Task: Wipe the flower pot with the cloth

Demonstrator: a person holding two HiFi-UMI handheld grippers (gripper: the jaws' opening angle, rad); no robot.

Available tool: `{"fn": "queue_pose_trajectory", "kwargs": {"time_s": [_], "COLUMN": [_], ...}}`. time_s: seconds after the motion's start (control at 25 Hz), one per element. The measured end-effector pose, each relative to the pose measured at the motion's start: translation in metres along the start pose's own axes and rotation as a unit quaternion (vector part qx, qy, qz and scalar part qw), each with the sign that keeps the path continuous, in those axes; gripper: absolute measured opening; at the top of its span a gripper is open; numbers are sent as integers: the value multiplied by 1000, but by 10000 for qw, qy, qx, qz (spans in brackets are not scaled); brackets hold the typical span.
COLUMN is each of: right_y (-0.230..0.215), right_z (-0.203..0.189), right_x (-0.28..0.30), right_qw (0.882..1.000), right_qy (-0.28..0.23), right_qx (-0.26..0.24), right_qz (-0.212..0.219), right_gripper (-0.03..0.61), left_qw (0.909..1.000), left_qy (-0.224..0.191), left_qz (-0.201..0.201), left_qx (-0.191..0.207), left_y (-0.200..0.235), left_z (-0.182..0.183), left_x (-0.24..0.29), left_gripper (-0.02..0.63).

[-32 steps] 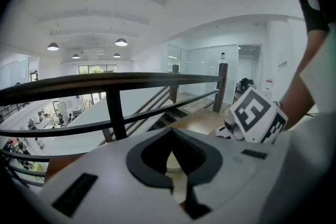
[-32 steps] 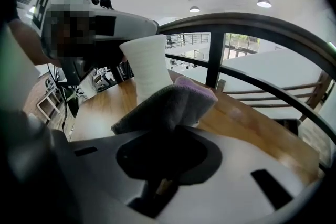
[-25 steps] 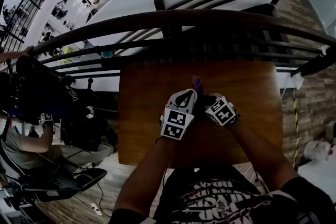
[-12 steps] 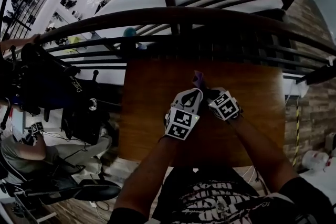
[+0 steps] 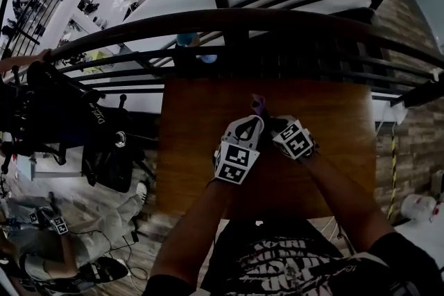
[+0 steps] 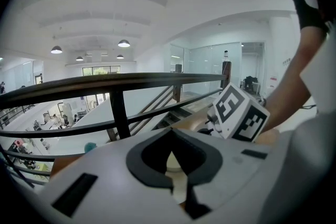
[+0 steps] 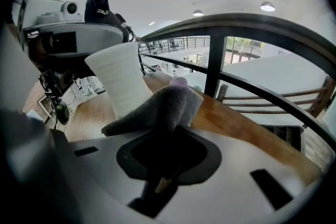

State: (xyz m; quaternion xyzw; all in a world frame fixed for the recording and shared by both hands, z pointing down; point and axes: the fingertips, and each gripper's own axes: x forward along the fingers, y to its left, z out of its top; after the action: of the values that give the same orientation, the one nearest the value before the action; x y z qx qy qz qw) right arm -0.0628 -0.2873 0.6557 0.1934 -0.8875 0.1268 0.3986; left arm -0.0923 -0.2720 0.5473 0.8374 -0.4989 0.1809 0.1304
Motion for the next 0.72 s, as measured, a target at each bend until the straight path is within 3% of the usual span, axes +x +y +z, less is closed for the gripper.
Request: {"fn": "queue_pose_trajectory", "kwargs": {"time_s": [0.52,0.72], "right_y": [41,71], "right_z": [-36,-41], "right_x": [-18,-20], "right_qw": [9997,9994], "right_qy": [117,138], "right_qx": [210,239], "right_qz": [34,229], "right_gripper": [51,51], "left_qw": [9999,9999], "left_qy": [91,69], "left_qz": [-66,-118], "left_qx": [-2,57], "left_y": [-6,-7], "left_z": [-2,-5], "left_x": [-3,-5], "left_gripper": [-2,-2]}}
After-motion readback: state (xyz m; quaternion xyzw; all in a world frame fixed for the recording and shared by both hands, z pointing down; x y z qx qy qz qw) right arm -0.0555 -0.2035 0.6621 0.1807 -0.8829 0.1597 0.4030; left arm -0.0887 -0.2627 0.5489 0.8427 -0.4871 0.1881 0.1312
